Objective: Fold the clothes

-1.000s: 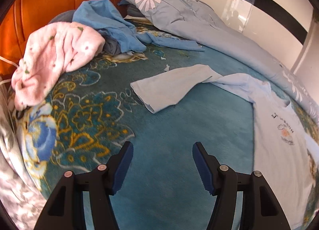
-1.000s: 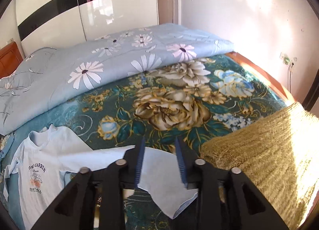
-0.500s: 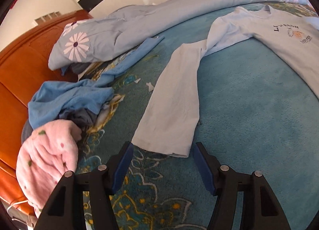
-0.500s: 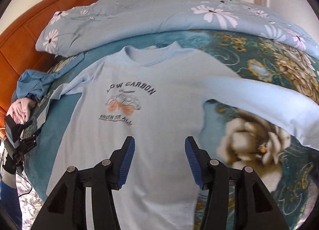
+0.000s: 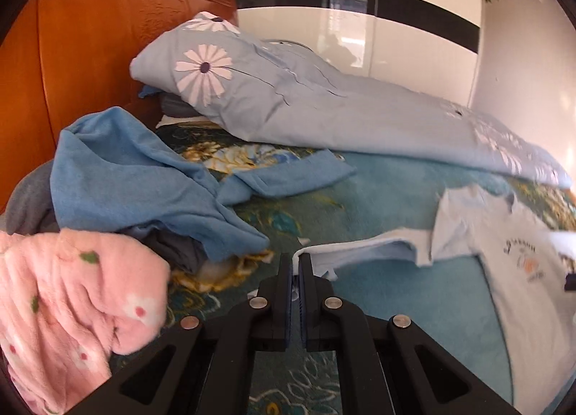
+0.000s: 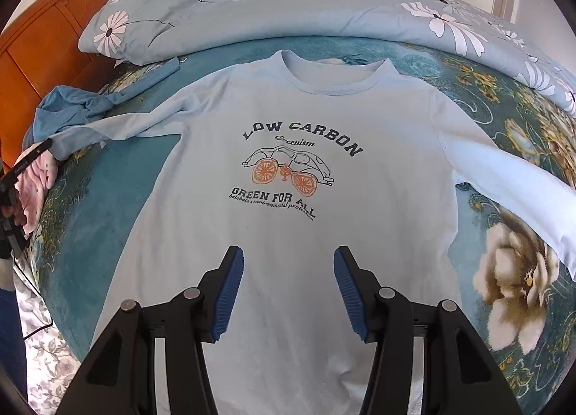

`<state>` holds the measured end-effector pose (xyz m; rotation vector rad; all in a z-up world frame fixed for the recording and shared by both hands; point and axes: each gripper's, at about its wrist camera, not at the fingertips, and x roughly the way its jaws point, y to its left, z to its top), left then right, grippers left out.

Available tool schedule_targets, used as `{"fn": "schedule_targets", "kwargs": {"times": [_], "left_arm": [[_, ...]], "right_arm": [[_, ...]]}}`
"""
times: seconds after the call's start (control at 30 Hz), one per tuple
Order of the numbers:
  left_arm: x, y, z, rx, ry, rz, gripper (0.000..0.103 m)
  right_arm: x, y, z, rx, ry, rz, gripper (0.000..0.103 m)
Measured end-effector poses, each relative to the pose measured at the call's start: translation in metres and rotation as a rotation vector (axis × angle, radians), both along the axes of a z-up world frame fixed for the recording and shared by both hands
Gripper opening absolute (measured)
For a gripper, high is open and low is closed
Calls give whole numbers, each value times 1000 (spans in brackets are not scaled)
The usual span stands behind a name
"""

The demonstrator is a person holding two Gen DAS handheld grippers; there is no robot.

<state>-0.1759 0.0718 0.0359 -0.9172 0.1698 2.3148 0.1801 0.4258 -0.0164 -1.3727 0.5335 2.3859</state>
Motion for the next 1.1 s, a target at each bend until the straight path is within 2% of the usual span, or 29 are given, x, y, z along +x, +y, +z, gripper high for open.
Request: {"fn": "schedule_targets", "kwargs": {"times": [0.13,0.2,0.23,0.37,0.4,0.53,0.57,0.6,0.7,0.87,1.0,1.1], "left_arm": [[-50,-11,13,78,-105,104,4],[-69,-8,9,66,-132,138,4],[-78,-2,5,39,-153,144,4],[-97,23,-31,-153,-193,194,4],[-100,25,-40,-168,-210,206,4],[-112,21,-57,-71,-223,230,9],[-113,19,-59,-48,-239,235,15],[-114,18,-60,-33,-263,232,28],[-106,18,-56,-9,-287,210,49],[-77,10,-46,-8,-311,203,59],[-65,8,-73,-1,-454,210,59],[-69,9,-95,106,-548,238,59]], "right_arm": [[-9,9,-8,-22,-12,-23,54],[-16,13,-18,-39,-33,-37,54],[-19,14,-23,-47,-40,-39,54],[-29,15,-38,-63,-57,-28,54],[-31,14,-40,-57,-61,-23,54],[-36,14,-40,-24,-59,-1,54],[-36,14,-40,-22,-60,2,54],[-37,14,-41,-19,-61,5,54],[-36,14,-41,-14,-59,15,54],[-34,12,-41,-13,-43,12,54],[-33,11,-42,-6,-33,8,54],[-34,11,-42,-10,-24,0,56]]}}
